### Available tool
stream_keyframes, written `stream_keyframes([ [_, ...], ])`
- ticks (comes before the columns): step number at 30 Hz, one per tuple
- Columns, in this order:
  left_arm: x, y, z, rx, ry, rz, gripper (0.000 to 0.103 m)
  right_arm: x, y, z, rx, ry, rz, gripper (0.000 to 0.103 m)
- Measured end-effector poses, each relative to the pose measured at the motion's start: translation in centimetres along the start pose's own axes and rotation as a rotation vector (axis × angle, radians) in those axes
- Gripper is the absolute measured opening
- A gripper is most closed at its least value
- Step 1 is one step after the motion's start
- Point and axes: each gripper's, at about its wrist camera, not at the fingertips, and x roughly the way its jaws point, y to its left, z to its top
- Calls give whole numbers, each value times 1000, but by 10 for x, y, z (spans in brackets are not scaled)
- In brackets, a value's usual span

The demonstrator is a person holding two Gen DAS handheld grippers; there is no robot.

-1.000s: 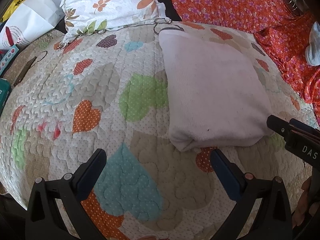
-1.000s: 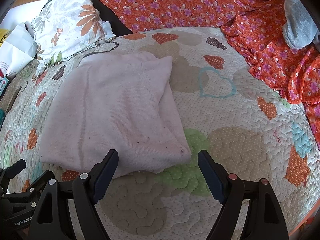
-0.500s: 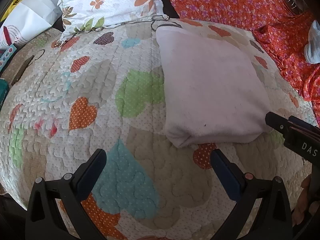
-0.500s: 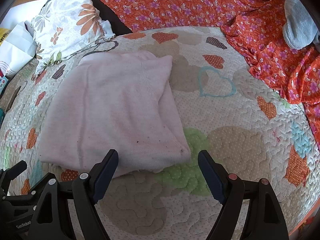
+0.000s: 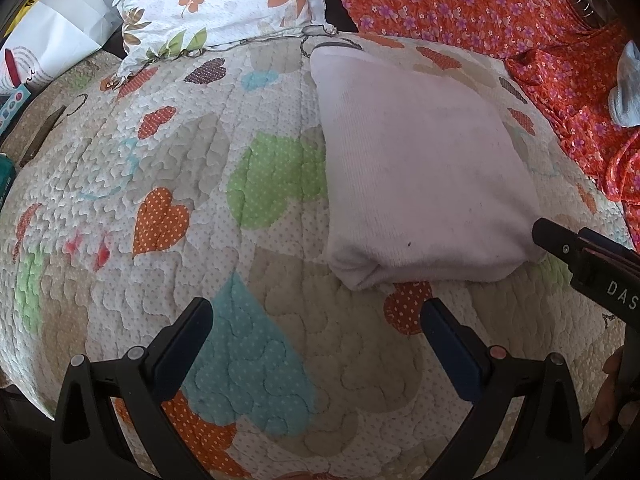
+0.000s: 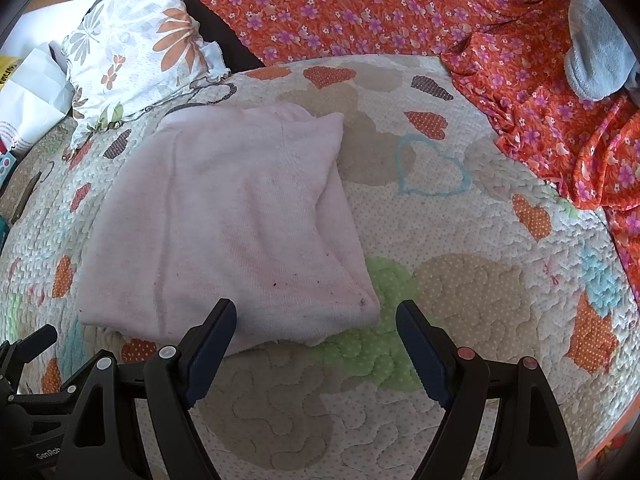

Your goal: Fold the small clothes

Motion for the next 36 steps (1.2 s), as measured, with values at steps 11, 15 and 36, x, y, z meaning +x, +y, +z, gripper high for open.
stream_keyframes([
  [11, 2, 0, -1, 1, 7, -4, 103, 0, -1, 1, 8, 4, 0, 86],
  [15, 2, 0, -1, 0, 8, -3, 103, 0, -2, 1, 10, 0, -2, 86],
  [36, -3, 10, 1, -26, 9, -12, 103, 26, -18, 24, 139, -3, 123, 51],
])
